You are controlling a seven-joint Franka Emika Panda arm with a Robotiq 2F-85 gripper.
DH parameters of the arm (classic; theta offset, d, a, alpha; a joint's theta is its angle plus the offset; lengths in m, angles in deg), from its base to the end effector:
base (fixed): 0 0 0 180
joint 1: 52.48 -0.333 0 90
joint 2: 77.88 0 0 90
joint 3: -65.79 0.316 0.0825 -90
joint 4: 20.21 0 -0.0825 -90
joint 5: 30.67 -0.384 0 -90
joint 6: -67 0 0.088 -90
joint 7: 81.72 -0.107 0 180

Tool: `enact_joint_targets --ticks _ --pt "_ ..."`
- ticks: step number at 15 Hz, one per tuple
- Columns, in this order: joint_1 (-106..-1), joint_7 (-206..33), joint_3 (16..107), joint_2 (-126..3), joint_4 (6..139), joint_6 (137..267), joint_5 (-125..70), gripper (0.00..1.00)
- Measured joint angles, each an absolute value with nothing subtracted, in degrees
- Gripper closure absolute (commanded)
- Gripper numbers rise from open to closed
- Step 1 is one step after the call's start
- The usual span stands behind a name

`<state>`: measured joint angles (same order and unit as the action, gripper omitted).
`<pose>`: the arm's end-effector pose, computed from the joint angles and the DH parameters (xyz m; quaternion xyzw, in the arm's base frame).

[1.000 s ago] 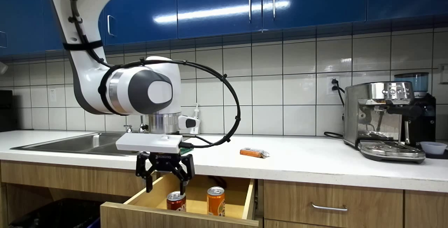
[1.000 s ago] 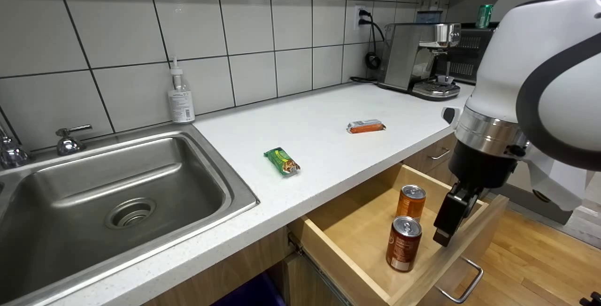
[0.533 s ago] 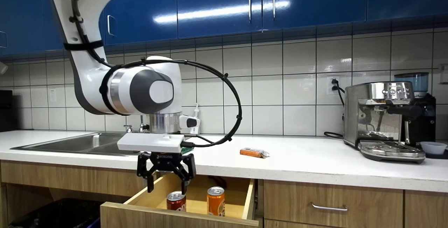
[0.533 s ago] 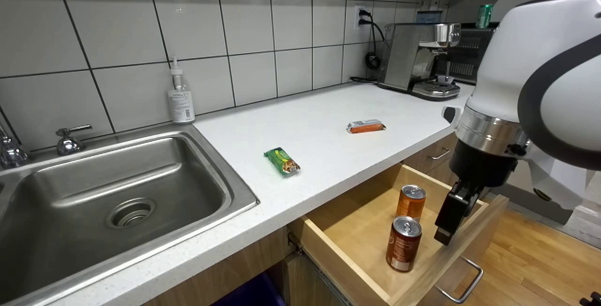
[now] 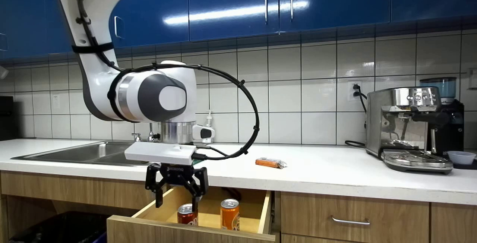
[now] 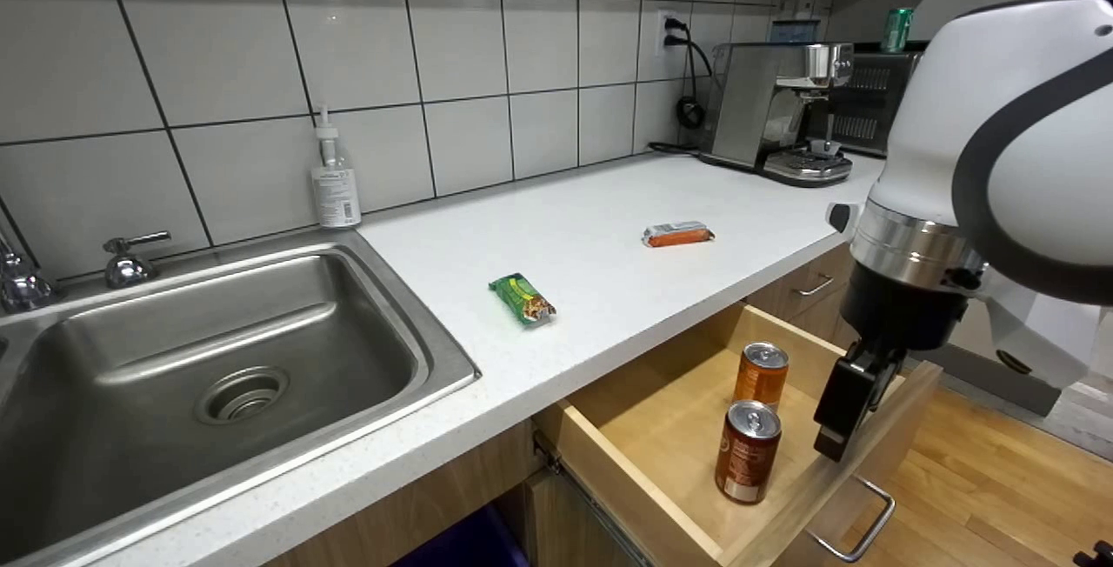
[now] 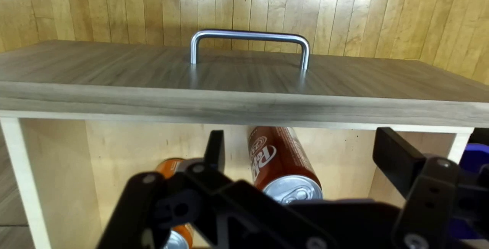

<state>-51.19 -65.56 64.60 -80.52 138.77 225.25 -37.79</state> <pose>0.3882 -0.0219 0.2297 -0.9976 -0.0620 -0.0203 0.0214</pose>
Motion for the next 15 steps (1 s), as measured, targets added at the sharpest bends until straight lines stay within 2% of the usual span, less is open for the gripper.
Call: enact_joint_targets --ticks 15 --pt "-52.2 -64.9 64.5 -80.9 138.8 220.0 -37.4 0.00"
